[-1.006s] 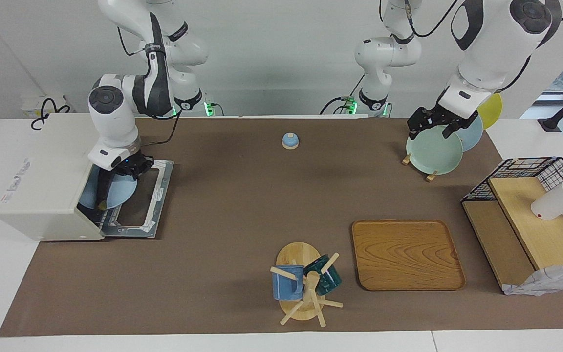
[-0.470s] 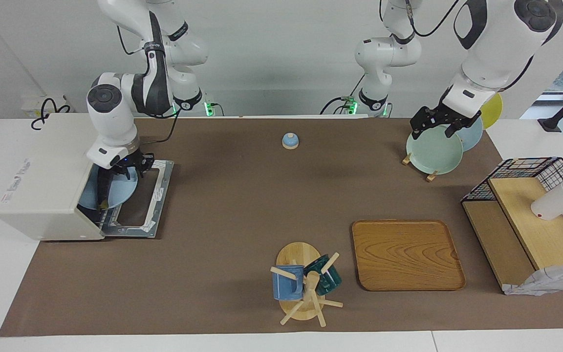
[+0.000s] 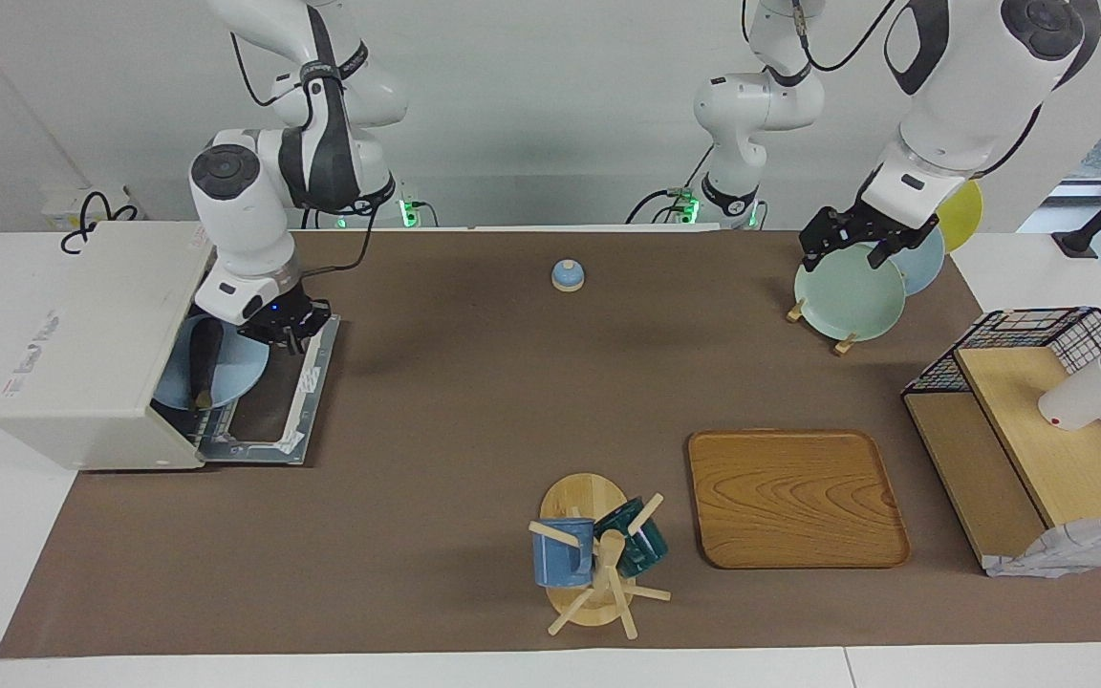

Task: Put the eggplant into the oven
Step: 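Withdraw the right gripper out of the oven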

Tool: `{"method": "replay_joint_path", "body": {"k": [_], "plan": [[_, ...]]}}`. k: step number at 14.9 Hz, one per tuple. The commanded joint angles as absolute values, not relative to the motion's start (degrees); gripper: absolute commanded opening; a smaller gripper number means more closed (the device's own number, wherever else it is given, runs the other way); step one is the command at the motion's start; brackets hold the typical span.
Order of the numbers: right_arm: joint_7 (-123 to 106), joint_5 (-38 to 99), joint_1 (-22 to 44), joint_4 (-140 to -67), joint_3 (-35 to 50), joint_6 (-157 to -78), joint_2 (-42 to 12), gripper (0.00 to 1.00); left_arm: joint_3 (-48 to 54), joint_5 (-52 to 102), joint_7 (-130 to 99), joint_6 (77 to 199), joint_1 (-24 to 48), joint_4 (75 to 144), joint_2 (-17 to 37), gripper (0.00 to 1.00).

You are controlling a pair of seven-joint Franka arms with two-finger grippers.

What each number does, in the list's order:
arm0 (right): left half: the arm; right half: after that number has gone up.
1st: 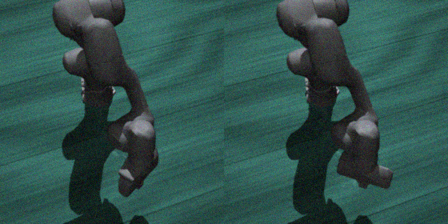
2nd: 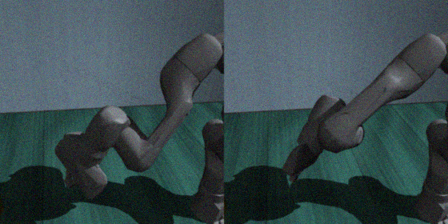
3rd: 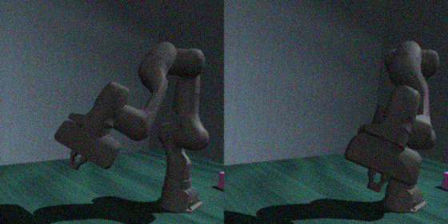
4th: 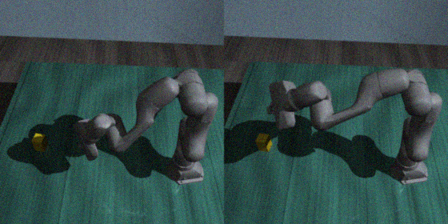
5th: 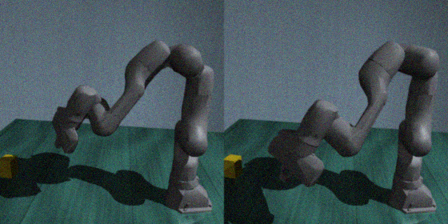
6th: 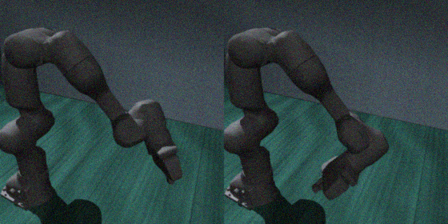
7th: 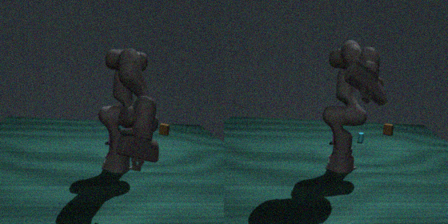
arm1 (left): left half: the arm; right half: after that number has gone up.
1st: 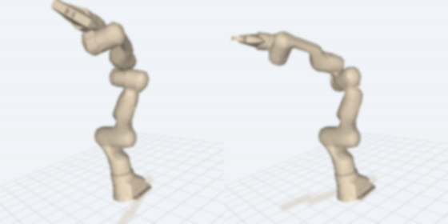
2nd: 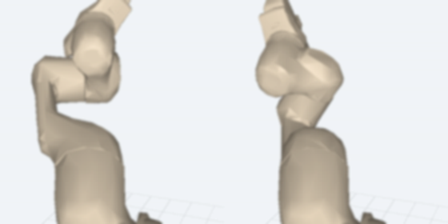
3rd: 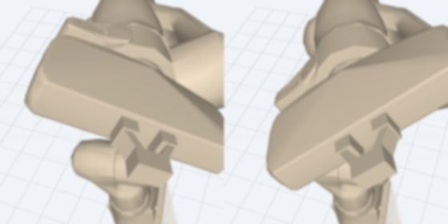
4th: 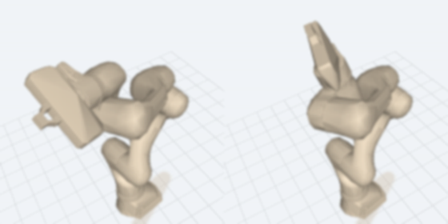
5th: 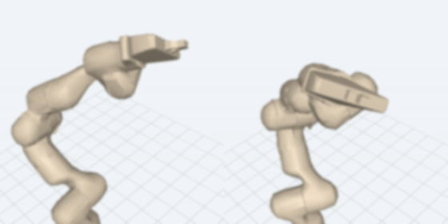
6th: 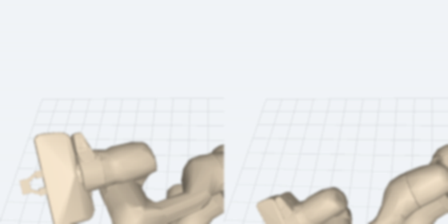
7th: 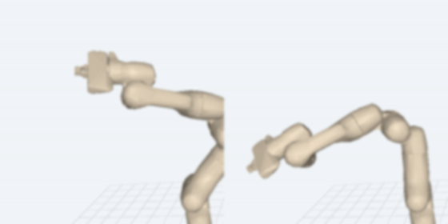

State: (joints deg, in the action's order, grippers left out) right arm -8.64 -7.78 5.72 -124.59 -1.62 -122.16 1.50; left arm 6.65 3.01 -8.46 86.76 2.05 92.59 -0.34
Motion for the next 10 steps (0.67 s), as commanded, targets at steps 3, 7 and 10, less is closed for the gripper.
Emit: {"method": "replay_joint_path", "body": {"k": [3,7,10], "plan": [[-3.61,-6.77,8.0,-126.91,-1.49,-130.95,-3.95,0.0,6.42,3.43,-8.26,87.63,2.2,93.6,-1.67,1.0],[-0.09,-6.85,7.38,-127.09,-1.49,-132.71,-7.12,0.0,6.42,3.43,-8.26,87.54,2.2,93.6,-1.67,1.0],[0.17,-6.85,7.47,-127.26,-1.58,-132.71,-8.08,0.0,6.42,3.43,-8.26,87.45,1.76,93.6,-1.67,1.0]]}}
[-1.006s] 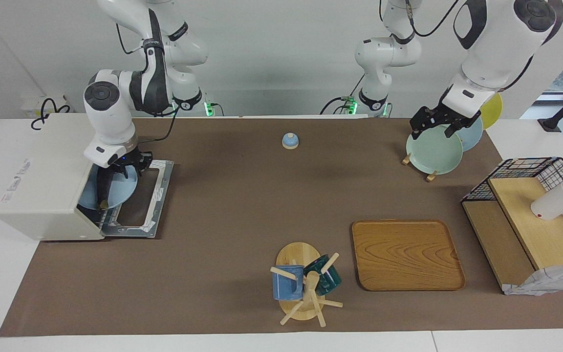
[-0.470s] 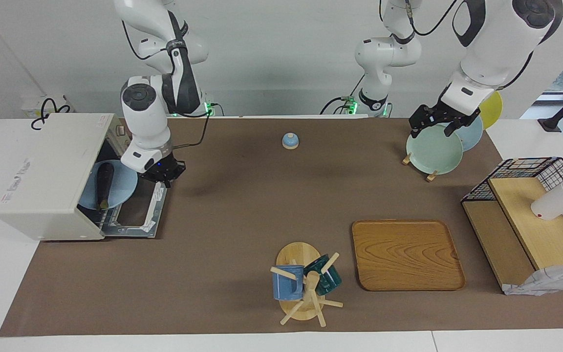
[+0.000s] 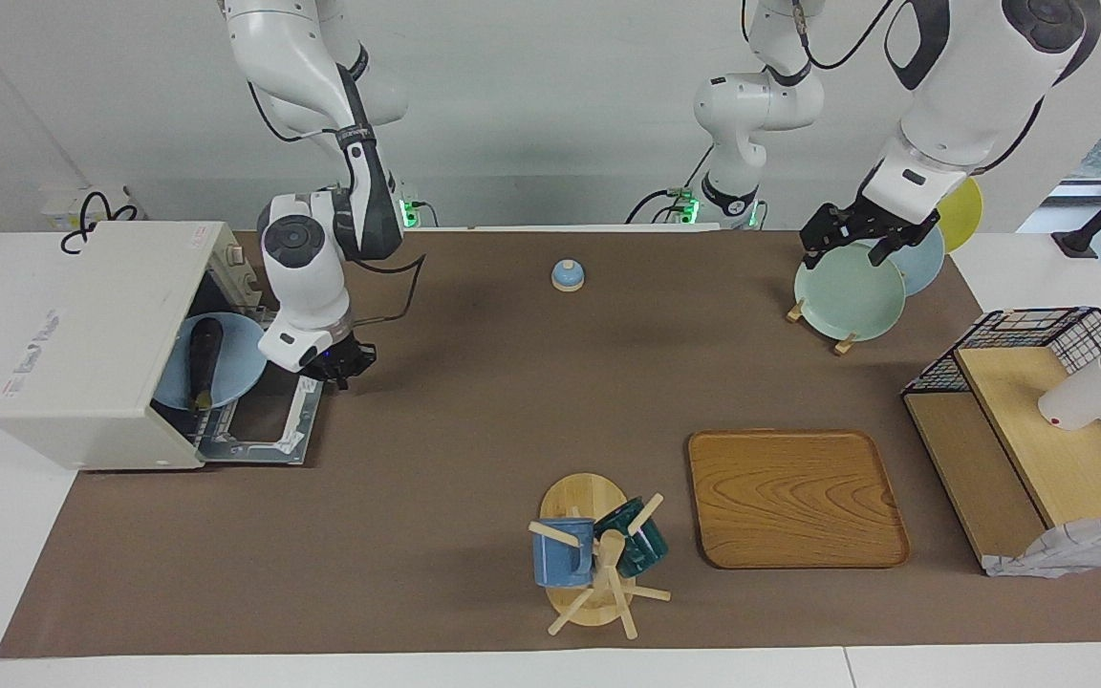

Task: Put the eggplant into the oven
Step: 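Withdraw the right gripper out of the oven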

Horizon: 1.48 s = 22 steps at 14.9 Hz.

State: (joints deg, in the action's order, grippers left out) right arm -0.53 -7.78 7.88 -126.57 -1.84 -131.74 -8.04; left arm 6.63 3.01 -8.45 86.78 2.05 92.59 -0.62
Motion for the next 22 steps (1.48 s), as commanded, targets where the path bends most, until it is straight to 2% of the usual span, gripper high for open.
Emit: {"method": "replay_joint_path", "body": {"k": [1,3,10,17,19,22], "plan": [[0.09,-7.99,7.64,-127.53,-1.67,-132.8,-8.43,0.0,6.42,3.43,-8.26,87.28,1.76,93.69,-1.76,1.0],[0.61,-13.59,7.65,-127.35,-1.67,-132.98,-8.96,0.0,6.42,3.43,-8.26,87.28,1.76,93.69,-1.76,1.0],[2.46,-19.67,7.73,-127.71,-1.67,-132.63,-8.7,0.0,6.42,3.43,-8.44,87.28,1.58,93.69,-1.67,1.0],[2.03,-20.65,7.29,-127.62,-1.67,-132.19,-8.7,0.0,6.42,3.43,-8.44,87.28,1.58,93.69,-1.76,1.0],[1.85,-26.6,7.91,-126.57,-1.5,-128.09,-8.53,0.0,6.42,3.43,-8.44,87.28,1.58,93.69,-1.76,1.0],[-2.35,-27.51,7.91,-120.7,-1.32,-120.08,-8.44,0.0,6.42,3.43,-8.44,87.28,1.58,93.69,-1.76,1.0]]}}
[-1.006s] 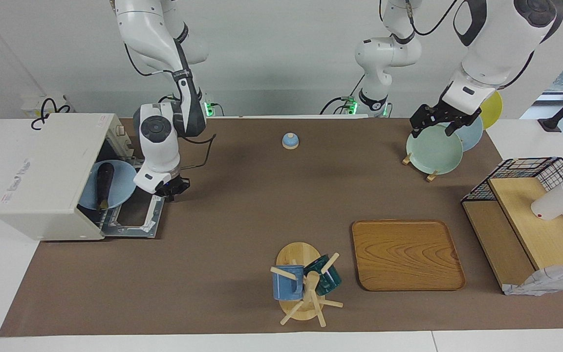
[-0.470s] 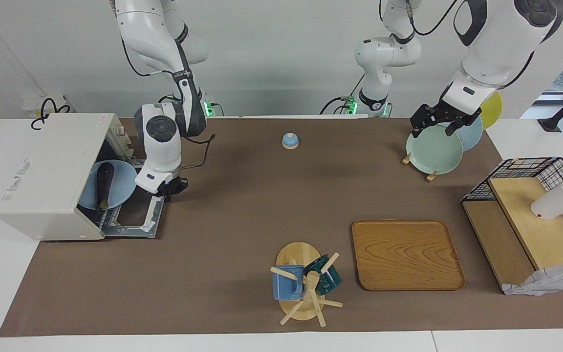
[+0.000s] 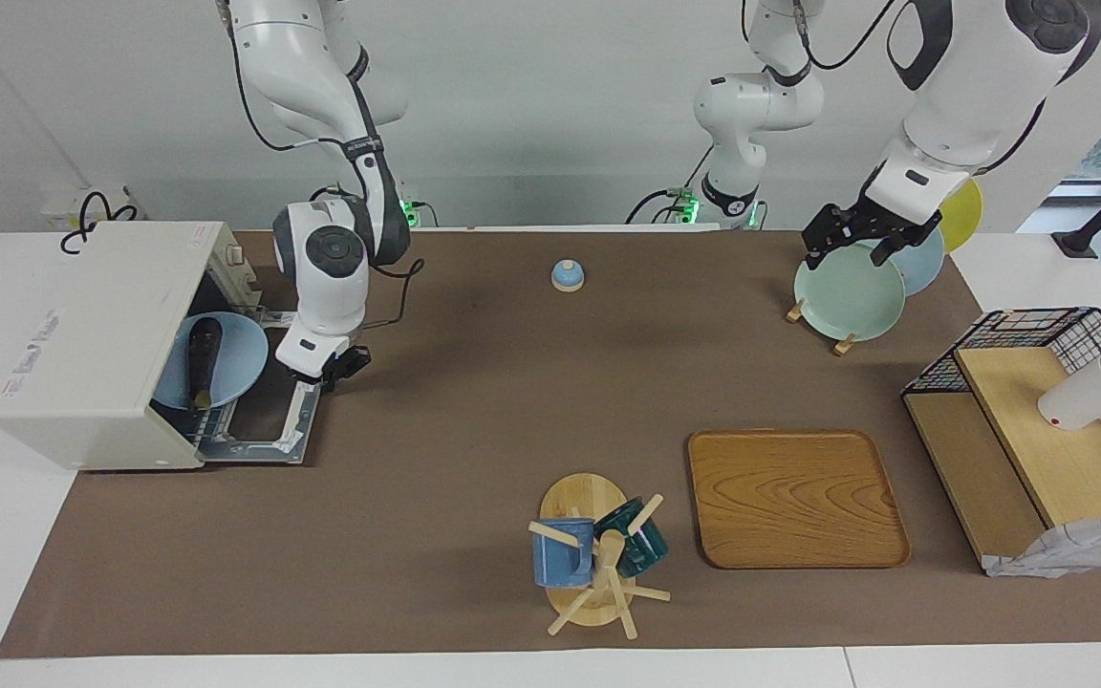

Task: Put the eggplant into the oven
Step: 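Withdraw the right gripper out of the oven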

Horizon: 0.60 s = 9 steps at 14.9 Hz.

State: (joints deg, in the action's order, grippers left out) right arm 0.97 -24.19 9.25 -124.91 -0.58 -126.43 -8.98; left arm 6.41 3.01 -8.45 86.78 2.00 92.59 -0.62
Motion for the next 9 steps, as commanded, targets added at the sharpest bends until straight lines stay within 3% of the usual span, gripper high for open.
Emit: {"method": "replay_joint_path", "body": {"k": [1,9], "plan": [[-3.77,-27.42,7.82,-118.59,-1.32,-117.8,-8.52,0.0,6.42,3.43,-8.44,87.28,1.58,93.69,-1.76,1.0],[-9.13,-26.2,5.98,-113.21,-1.58,-107.06,-3.78,0.0,6.42,3.43,-8.44,87.28,1.58,93.69,-1.76,1.0]]}}
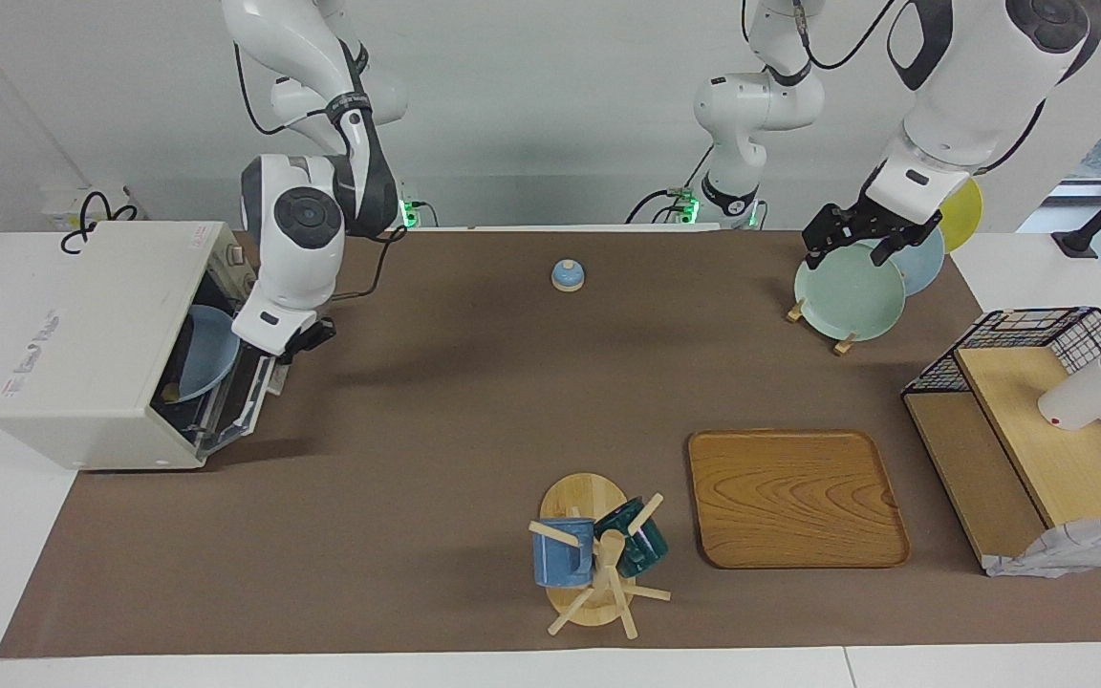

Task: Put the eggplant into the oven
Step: 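Withdraw the right gripper out of the oven, then push the oven door shut with the right gripper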

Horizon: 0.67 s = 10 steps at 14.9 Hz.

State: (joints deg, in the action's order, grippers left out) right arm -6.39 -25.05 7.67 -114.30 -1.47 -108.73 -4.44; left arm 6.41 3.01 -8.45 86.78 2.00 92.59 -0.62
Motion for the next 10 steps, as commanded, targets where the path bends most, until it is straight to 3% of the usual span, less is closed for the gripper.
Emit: {"method": "replay_joint_path", "body": {"k": [1,8,10], "plan": [[-10.88,-24.89,5.72,-112.68,-1.67,-106.53,-3.34,0.0,6.42,3.43,-8.44,87.28,1.58,93.69,-1.76,1.0],[-18.01,-21.72,0.71,-111.63,-2.02,-103.64,-0.97,0.0,6.42,3.43,-8.44,87.28,1.58,93.69,-1.76,1.0],[-18.72,-15.59,0.44,-106.21,-2.2,-99.26,-1.23,0.0,6.42,3.43,-8.44,87.28,1.58,93.69,-1.76,1.0]]}}
